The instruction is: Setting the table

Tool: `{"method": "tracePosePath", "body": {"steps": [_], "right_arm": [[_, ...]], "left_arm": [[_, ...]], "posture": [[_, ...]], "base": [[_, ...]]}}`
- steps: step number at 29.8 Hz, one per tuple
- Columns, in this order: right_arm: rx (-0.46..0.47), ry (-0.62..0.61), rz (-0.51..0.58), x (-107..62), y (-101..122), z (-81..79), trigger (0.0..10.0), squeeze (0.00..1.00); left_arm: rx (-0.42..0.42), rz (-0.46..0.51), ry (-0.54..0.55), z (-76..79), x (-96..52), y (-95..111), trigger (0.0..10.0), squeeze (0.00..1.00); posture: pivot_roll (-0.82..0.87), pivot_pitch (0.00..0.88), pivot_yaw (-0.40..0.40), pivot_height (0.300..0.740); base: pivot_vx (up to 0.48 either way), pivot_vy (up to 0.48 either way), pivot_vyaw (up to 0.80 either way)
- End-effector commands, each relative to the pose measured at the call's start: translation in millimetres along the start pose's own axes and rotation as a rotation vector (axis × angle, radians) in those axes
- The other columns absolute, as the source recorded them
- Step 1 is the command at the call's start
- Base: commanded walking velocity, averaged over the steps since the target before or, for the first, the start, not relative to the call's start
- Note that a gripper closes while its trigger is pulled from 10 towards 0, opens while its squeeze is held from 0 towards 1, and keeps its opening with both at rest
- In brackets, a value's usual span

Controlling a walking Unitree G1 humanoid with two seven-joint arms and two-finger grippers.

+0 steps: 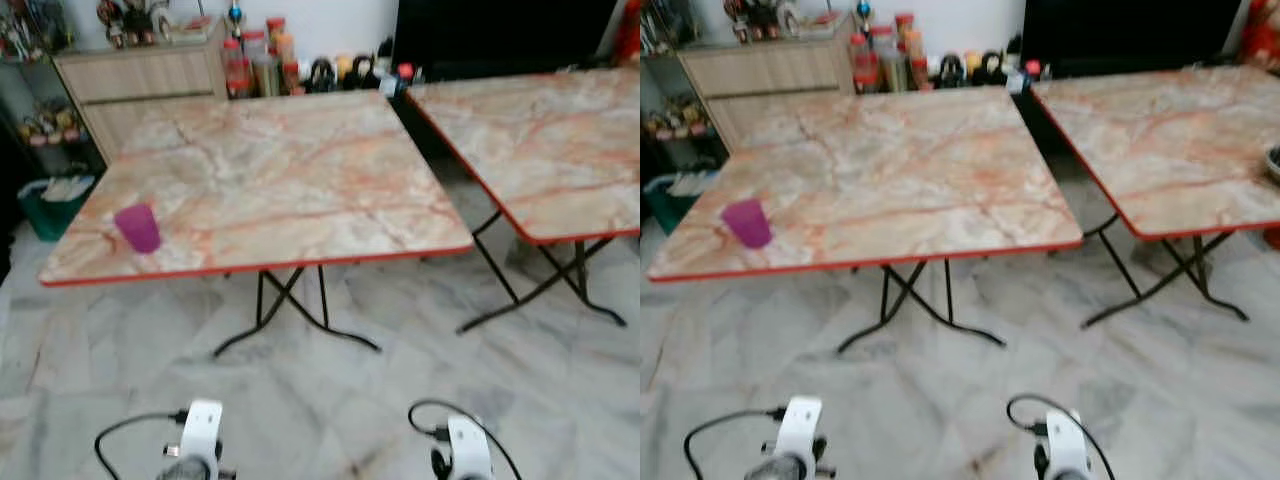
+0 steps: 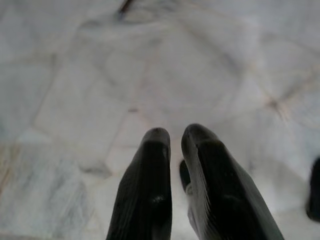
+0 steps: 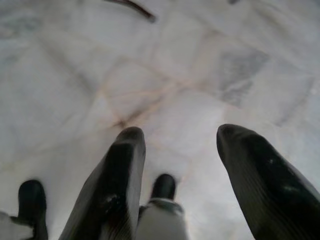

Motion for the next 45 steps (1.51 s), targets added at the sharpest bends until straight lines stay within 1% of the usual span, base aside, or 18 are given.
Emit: {"method": "tracePosePath", "body": {"steps": [1,4,7,11,17,23,32,38,41,45], "right_arm": [[0.007,0.019,0.031,1.5,9.6,-8.0,10.0,0.0],[0.036,0.014,0.033,1.6,10.0,-7.8,10.0,0.0],[0.028,0.016,0.033,1.8,10.8,-9.1,10.0,0.0],[0.034,0.016,0.037,2.0,12.3,-10.2,10.0,0.0],[0.043,0.015,0.042,2.3,14.1,-10.4,10.0,0.0],[0.047,0.018,0.042,2.4,14.2,-10.8,10.0,0.0],[0.057,0.028,0.052,2.3,15.3,-12.4,10.0,0.0],[0.038,0.028,0.054,2.0,14.4,-11.8,10.0,0.0],[0.049,0.017,0.06,1.8,14.3,-10.1,10.0,0.0],[0.039,0.018,0.053,1.8,13.2,-9.8,10.0,0.0]], "left_arm": [[0.006,-0.035,0.024,-9.7,-2.7,-10.5,10.0,0.0],[0.006,-0.033,0.026,-10.4,-2.6,-9.8,10.0,0.0],[0.007,-0.029,0.032,-12.2,-2.3,-8.0,10.0,0.0],[0.015,-0.026,0.033,-13.3,-2.3,-7.3,10.0,0.0],[0.002,-0.01,0.025,-13.0,-2.3,-5.6,10.0,0.0],[0.002,-0.015,0.02,-13.2,-2.2,-5.6,10.0,0.0],[0.009,-0.014,0.024,-14.0,-2.2,-5.3,10.0,0.0],[0.013,-0.019,0.025,-14.3,-2.6,-7.0,10.0,0.0],[0.019,-0.02,0.023,-14.2,-2.5,-6.9,10.0,0.0],[0.023,-0.019,0.023,-15.0,-2.4,-6.1,10.0,0.0]], "posture": [[0.0,0.0,0.032,0.736],[0.01,0.0,0.036,0.736],[0.02,0.0,0.035,0.736],[0.02,0.0,0.041,0.736],[0.02,0.0,0.041,0.736],[0.02,0.0,0.045,0.736],[0.02,0.0,0.044,0.736],[0.02,0.0,0.039,0.736],[0.02,0.0,0.039,0.736],[0.02,0.0,0.035,0.736]], "base": [[0.0,0.33,0.52],[0.0,0.331,0.0],[0.0,0.31,0.0],[0.0,0.0,0.0],[0.0,0.0,0.0],[0.0,0.0,0.0],[0.354,0.0,0.0],[0.425,0.0,0.0],[0.43,0.0,0.0],[0.428,0.0,0.0]]}}
Point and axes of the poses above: a point about 5 cm out from each wrist's last joint towards the gripper, its own x axis pointing out of the wrist towards the gripper, its own y axis along the axis of the wrist's last joint, z = x × y, the point moved 1 cm from there along x, pointing out of the wrist towards the gripper, and after that the axes turned 2 degrees about -x, right-handed, at the moved point
